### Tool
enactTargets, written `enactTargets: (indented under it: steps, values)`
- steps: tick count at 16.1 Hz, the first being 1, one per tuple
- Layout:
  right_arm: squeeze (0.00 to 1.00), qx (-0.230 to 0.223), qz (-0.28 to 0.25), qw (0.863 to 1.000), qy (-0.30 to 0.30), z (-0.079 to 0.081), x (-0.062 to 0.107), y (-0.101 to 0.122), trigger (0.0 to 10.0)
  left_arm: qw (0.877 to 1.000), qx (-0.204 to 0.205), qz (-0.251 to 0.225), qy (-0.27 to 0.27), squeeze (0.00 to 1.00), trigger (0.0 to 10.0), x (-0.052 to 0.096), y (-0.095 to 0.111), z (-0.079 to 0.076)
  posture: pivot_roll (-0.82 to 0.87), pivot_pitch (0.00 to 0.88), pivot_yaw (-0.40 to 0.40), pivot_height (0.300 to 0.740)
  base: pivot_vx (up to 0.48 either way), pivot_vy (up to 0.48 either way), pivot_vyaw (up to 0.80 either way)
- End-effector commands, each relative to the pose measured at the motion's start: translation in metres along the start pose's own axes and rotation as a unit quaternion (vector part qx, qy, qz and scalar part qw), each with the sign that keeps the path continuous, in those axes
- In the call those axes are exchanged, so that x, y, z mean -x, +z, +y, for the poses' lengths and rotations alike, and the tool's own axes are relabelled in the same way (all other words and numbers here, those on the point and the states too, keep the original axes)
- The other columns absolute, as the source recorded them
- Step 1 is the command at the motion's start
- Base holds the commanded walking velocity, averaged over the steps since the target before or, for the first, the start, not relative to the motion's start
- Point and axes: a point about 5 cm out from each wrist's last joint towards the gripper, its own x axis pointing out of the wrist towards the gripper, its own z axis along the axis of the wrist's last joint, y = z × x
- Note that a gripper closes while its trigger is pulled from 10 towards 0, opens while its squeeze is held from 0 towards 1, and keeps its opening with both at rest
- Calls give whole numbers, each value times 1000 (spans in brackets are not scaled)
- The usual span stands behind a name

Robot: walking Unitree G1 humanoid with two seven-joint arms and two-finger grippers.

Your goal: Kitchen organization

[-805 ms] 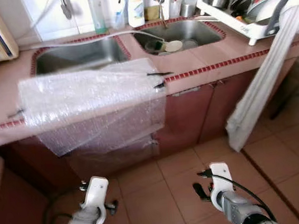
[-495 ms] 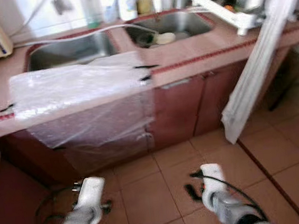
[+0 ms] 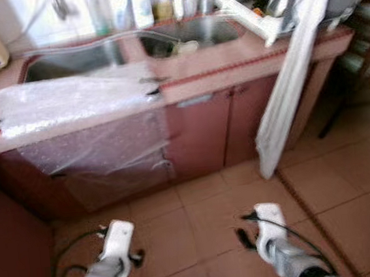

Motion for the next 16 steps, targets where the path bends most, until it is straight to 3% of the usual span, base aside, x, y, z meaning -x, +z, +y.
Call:
enactTargets:
  steps: [1, 4, 10, 14, 16]
  values:
    - [0, 1, 2, 1000, 14, 12, -1, -1, 10000, 1000, -2, 6, 15, 0, 10000, 2, -3, 12, -45, 72, 31, 740, 0, -341, 0]
    - [0, 1, 2, 1000, 12, 11, -1, 0, 10000, 1000, 3, 1, 19, 0, 10000, 2, -2, 12, -45, 73, 31, 740, 0, -190, 0]
    - [0, 10, -3, 1000, 12, 11, -1, 1, 10000, 998, -39, -4, 48, 0, 10000, 2, 1, 19, -50, 69, 28, 740, 0, 0, 0]
    - [0, 5, 1, 1000, 9, 10, -1, 0, 10000, 998, -37, -17, 54, 0, 10000, 2, 7, 19, -45, 73, 20, 740, 0, 0, -800]
    - [0, 6, 3, 1000, 9, 9, -1, 0, 10000, 997, -18, -48, 54, 0, 10000, 2, 20, 22, -41, 74, 15, 740, 0, 0, -800]
